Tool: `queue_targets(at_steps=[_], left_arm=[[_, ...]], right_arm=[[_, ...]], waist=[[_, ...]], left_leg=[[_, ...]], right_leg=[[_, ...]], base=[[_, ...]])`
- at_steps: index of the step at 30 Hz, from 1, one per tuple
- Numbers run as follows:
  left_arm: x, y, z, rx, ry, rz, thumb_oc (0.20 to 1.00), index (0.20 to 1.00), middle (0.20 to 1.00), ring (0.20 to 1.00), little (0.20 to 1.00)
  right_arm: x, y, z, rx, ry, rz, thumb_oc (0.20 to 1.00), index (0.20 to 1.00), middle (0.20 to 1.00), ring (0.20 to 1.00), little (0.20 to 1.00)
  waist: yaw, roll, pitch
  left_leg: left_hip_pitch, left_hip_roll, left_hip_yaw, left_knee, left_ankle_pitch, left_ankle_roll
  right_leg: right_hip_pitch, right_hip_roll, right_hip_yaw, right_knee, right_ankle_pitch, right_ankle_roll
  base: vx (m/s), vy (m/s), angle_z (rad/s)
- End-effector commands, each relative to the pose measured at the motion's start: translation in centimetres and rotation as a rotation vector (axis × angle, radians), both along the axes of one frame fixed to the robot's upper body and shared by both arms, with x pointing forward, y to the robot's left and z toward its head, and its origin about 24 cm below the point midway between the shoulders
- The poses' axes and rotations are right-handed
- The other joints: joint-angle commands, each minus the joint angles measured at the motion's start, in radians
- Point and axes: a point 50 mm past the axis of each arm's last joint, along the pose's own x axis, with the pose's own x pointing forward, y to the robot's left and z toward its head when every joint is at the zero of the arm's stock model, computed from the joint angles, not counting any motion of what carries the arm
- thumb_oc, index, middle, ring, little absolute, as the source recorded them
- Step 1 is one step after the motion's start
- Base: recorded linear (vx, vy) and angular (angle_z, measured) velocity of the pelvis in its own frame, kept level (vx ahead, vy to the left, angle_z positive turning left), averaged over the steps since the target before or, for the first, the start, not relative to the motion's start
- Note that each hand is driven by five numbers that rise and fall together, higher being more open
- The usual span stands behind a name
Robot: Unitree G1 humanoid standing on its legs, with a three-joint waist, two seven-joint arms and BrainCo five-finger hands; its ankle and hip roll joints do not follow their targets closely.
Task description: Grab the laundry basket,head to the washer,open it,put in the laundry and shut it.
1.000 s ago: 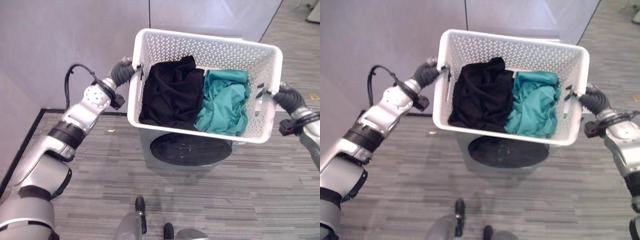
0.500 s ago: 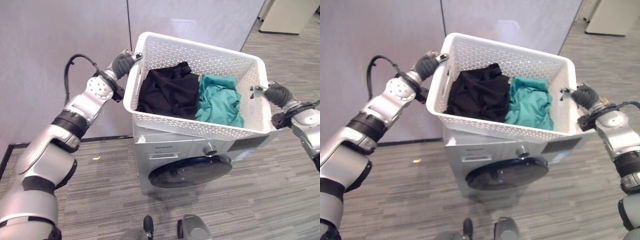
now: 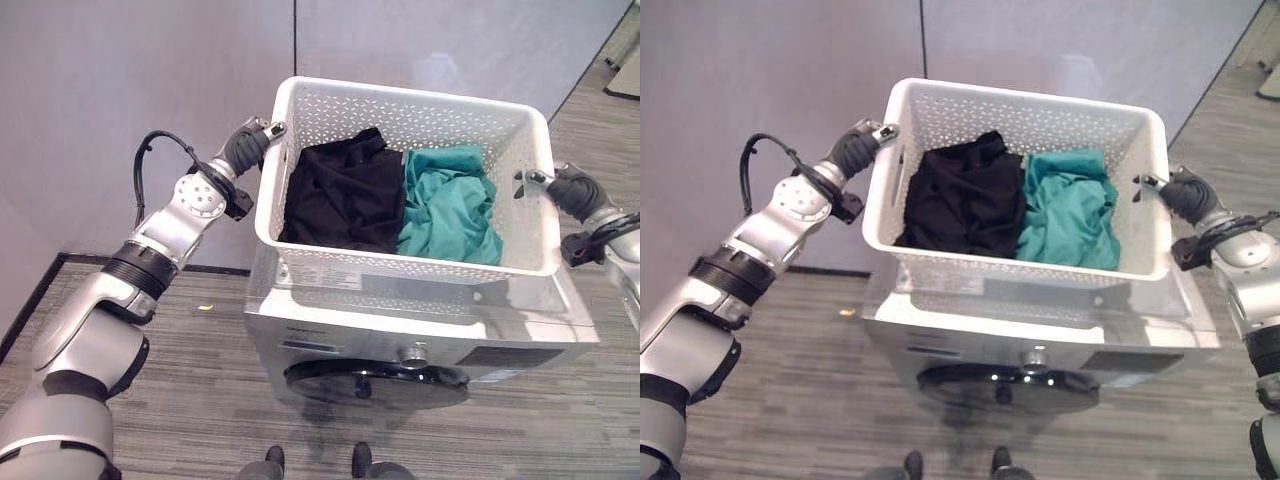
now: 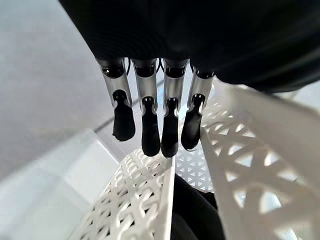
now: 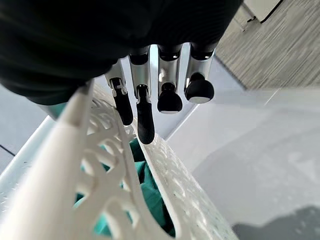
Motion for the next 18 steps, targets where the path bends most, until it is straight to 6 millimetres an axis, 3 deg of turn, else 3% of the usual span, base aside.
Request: queue_targets(at_steps=[1, 9, 10, 11, 12, 18], left_arm=[[1.1, 3.1, 2.6, -0.052, -0.063, 0.149, 0.2, 0.2, 0.2, 0.2, 0.2], [1.5, 1.9, 1.9, -0.04, -0.03, 0.124, 0.2, 0.2, 0.2, 0.2, 0.2], [1.6, 1.8, 1.6, -0.047, -0.016, 0.13, 0.42, 0.42, 0.42, 0.42, 0.42], [1.7, 1.8, 1.5, -0.047, -0.007, 0.134, 0.696, 0.696, 0.696, 0.696, 0.696], [1.9, 2.2, 1.3, -0.044, 0.005, 0.159, 1.0, 1.0, 1.0, 1.0, 1.0], [2.3, 2.4, 1.2, -0.048, 0.025, 0.191, 1.0, 1.0, 1.0, 1.0, 1.0]], right_arm=[[-3.8, -7.9, 0.4, -0.063, 0.068, -0.364, 0.2, 0.2, 0.2, 0.2, 0.2], [-5.1, -9.5, 0.1, -0.085, 0.116, -0.423, 0.2, 0.2, 0.2, 0.2, 0.2], [-4.8, -9.6, -0.1, -0.08, 0.124, -0.434, 0.282, 0.282, 0.282, 0.282, 0.282], [-4.5, -9.5, -0.3, -0.077, 0.132, -0.437, 0.395, 0.395, 0.395, 0.395, 0.395], [-4.0, -9.5, -0.4, -0.072, 0.143, -0.445, 1.0, 1.0, 1.0, 1.0, 1.0], [-2.6, -9.3, -0.2, -0.072, 0.156, -0.484, 1.0, 1.0, 1.0, 1.0, 1.0]], waist=[[-0.003, 0.053, -0.079], [-0.009, 0.063, -0.081], [-0.009, 0.067, -0.081], [-0.006, 0.069, -0.082], [-0.007, 0.073, -0.082], [-0.001, 0.083, -0.083]], left_leg=[[-0.077, 0.08, 0.042, 0.001, 0.022, -0.046], [-0.064, 0.099, 0.041, -0.019, 0.034, -0.059], [-0.058, 0.101, 0.044, -0.027, 0.038, -0.061], [-0.056, 0.101, 0.045, -0.031, 0.039, -0.062], [-0.051, 0.104, 0.048, -0.041, 0.043, -0.064], [-0.045, 0.102, 0.054, -0.051, 0.042, -0.064]], right_leg=[[-0.014, -0.04, -0.012, 0.061, -0.107, 0.036], [-0.003, -0.022, -0.018, 0.059, -0.124, 0.022], [-0.001, -0.021, -0.019, 0.052, -0.123, 0.021], [0.001, -0.02, -0.019, 0.048, -0.122, 0.021], [0.005, -0.017, -0.019, 0.039, -0.121, 0.021], [0.012, -0.019, -0.018, 0.022, -0.114, 0.021]], base=[[0.02, -0.128, 0.24], [0.02, -0.053, 0.04], [0.04, -0.045, -0.01], [0.05, -0.042, 0.0], [0.04, -0.027, 0.02], [0.01, 0.0, 0.02]])
